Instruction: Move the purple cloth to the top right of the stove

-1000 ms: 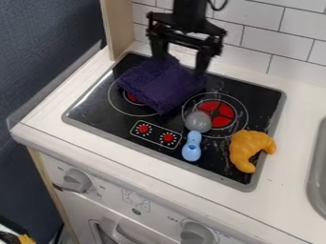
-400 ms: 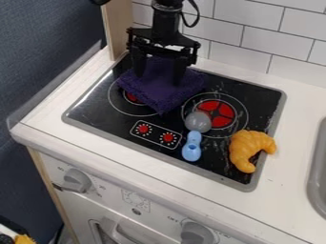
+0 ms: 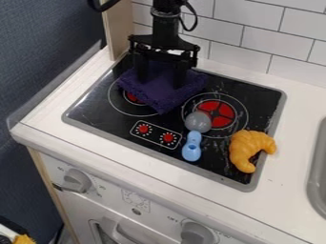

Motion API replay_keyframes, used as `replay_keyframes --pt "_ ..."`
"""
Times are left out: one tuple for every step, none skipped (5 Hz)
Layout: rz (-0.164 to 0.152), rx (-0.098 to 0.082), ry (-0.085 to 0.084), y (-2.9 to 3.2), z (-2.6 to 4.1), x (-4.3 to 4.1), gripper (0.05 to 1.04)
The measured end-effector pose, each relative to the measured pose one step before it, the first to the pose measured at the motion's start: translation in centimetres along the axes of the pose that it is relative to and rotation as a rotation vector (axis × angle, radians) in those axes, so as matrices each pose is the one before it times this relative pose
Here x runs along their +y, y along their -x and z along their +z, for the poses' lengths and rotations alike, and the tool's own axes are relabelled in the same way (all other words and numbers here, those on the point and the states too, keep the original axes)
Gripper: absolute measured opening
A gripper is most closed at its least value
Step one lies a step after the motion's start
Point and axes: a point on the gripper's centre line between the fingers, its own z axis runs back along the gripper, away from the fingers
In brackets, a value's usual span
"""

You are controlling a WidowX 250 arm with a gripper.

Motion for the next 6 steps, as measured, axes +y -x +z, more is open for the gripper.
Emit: replay_keyframes --pt "-0.0246 -0.0016 0.0273 0.142 -0.125 -0.702 1.001" --pt "-0.0486 0.0046 0.0008 0.379 -0.038 -1.51 1.001" --pt "-0.0451 0.0078 0.0293 0.459 0.202 -2.636 1.001" --pt "-0.0871 0.0093 0.0117 0.826 0.124 -3.794 1.001" --pt "-0.0482 0.0172 0.0403 0.152 -0.089 -2.754 1.001" --pt "-0.0456 0.0076 0.0036 0.088 -0.038 -1.889 1.001"
